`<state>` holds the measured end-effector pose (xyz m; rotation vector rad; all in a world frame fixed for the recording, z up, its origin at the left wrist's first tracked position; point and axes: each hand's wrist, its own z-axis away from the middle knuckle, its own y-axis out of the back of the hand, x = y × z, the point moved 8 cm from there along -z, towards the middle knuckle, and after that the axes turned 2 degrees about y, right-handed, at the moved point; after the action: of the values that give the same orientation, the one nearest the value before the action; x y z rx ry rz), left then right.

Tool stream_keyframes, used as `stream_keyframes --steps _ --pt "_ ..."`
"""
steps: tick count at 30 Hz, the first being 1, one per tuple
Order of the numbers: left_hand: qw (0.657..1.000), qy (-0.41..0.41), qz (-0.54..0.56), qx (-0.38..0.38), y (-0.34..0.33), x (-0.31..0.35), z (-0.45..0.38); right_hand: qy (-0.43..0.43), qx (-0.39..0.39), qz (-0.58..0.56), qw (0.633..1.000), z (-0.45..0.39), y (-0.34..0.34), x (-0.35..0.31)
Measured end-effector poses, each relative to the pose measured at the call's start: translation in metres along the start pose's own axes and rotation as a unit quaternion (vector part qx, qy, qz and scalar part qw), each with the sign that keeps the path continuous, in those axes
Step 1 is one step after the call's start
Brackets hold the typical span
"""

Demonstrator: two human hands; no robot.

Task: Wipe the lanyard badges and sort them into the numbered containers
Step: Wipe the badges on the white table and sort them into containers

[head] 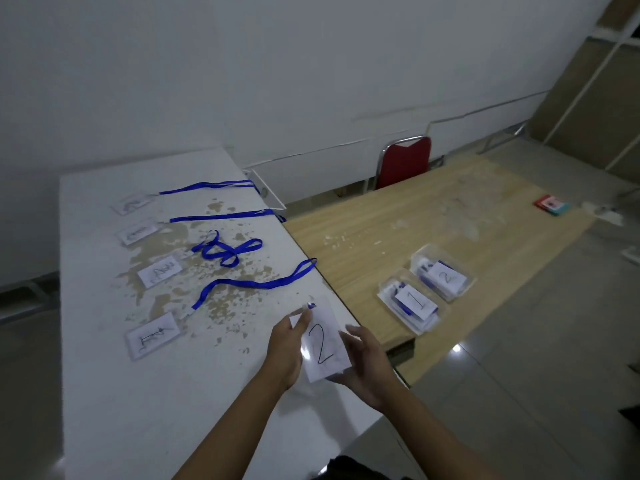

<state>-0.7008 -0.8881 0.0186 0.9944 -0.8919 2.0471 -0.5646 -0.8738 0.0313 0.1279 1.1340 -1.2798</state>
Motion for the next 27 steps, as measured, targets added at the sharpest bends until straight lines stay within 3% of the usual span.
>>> stream_keyframes --steps 4,11,19,23,27 --pt "0.999 -0.012 -0.035 0.013 -0.032 -0.008 -0.002 0.047 -0.012 0.018 0.999 0.005 0.013 -0.017" --pt "0.993 0.029 -0.117 -0.015 -0.09 -0.021 -0.023 0.083 0.072 0.068 0.992 0.002 0.077 -0.042" --pt "0.979 0.127 0.002 -0.16 -0.179 -0.027 -0.066 0.059 0.095 0.098 0.989 -0.021 0.161 -0.104" --pt "0.979 0.149 0.023 -0.139 -0.22 -0.026 -0.099 0.048 0.068 0.132 0.988 -0.041 0.205 -0.15" --pt "0.988 0.114 -0.009 -0.106 -0.262 -0.021 -0.132 0.04 0.044 0.181 0.982 -0.06 0.253 -0.199"
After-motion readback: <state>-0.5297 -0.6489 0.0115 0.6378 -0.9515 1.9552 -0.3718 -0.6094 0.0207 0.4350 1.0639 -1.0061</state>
